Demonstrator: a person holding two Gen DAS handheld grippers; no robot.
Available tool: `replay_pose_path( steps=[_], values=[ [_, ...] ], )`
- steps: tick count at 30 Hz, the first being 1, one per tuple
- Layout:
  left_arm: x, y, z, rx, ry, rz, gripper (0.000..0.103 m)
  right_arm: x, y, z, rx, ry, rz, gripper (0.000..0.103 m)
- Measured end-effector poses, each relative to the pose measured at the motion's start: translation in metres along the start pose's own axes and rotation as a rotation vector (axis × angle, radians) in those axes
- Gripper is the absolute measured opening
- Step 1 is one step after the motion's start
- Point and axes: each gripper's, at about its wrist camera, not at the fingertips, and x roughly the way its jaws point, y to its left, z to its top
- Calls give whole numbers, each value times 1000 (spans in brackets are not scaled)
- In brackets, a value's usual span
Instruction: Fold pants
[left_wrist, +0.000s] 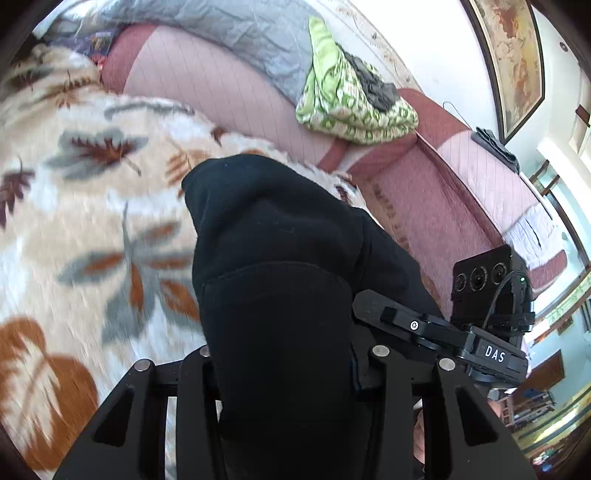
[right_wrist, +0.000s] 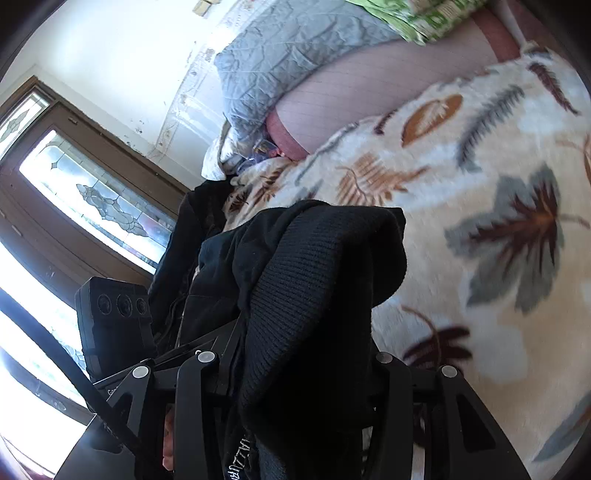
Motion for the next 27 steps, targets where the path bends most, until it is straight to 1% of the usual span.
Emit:
replay_pose_path(
  steps=[4,6,8,10,15,19,23,25,27],
  values=[
    [4,1,31,29,-30,49,40,11,20,32,-71,-15,-27,47],
    [15,8,51,27,-39,68,40,18,25,43,-94,-24,-38,47],
    [25,14,63,27,-38,82,40,30,27,57,-106,-36,-48,47],
    [39,22,76,31,-34,103,40,41,26,68,-106,-46,-59,47],
    [78,45,100,38,-20,157,40,81,0,96,-58,-54,-76,47],
    [106,70,110,0,3,159,42,110,-24,113,-30,-46,-107,47],
    [130,92,110,-43,36,182,45,134,-44,119,-21,-20,-154,47],
    [138,102,108,-59,42,202,52,147,-52,120,-24,2,-190,47],
    [141,109,106,-81,48,202,57,153,-58,119,-19,9,-216,48]
  ],
)
